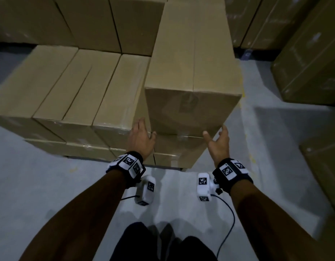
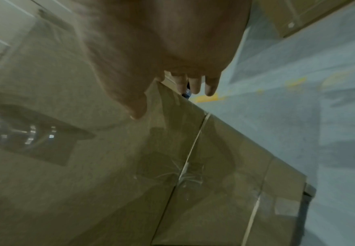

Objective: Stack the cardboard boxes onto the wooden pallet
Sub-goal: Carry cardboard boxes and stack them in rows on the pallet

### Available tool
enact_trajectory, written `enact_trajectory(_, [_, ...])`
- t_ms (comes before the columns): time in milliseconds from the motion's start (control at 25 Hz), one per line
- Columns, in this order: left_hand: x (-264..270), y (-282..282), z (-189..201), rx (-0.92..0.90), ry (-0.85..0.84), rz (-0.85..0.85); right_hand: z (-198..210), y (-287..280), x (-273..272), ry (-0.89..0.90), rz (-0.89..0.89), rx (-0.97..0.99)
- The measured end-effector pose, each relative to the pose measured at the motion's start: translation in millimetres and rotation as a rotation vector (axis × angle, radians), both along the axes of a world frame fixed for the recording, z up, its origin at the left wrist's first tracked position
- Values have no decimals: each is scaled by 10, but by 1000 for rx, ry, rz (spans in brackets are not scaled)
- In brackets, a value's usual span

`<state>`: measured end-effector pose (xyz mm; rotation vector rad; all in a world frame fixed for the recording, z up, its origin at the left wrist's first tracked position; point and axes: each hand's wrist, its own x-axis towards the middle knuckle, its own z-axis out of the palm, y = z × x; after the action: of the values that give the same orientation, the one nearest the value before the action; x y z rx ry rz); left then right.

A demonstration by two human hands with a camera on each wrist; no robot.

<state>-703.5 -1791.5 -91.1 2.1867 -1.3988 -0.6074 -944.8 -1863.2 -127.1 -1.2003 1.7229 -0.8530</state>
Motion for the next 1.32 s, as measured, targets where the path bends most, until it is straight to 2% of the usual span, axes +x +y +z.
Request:
enact_trajectory(200, [12,-271,-834,-130,-127,8,-817,-217,57,-168,-84,-331])
enact_trajectory(400, [0,-556,-1526,-499,-157,47,-1365,-413,157,-261,-168,-575])
enact_trajectory(520, [-39,-622,-1733,-724,-237,79,-1580,-512,237,-297,-204,-728])
enact_trajectory(600, [-5,-680,-1868,-782,-294,90,-1730,-578,286,-294,-228,-816])
enact_trajectory(800, [57,-747,-1924,-784,-357,92,-1780,-629,313,-303,-279,-878])
enact_trajectory(1000, [65,-762,-1929,-800,-333,95,-1771,-581,305,-337,-239,-931])
enact_trajectory(1320, [106,-827,-1989,-816,-380,101,-1828,-630,265,-285,-215,-956])
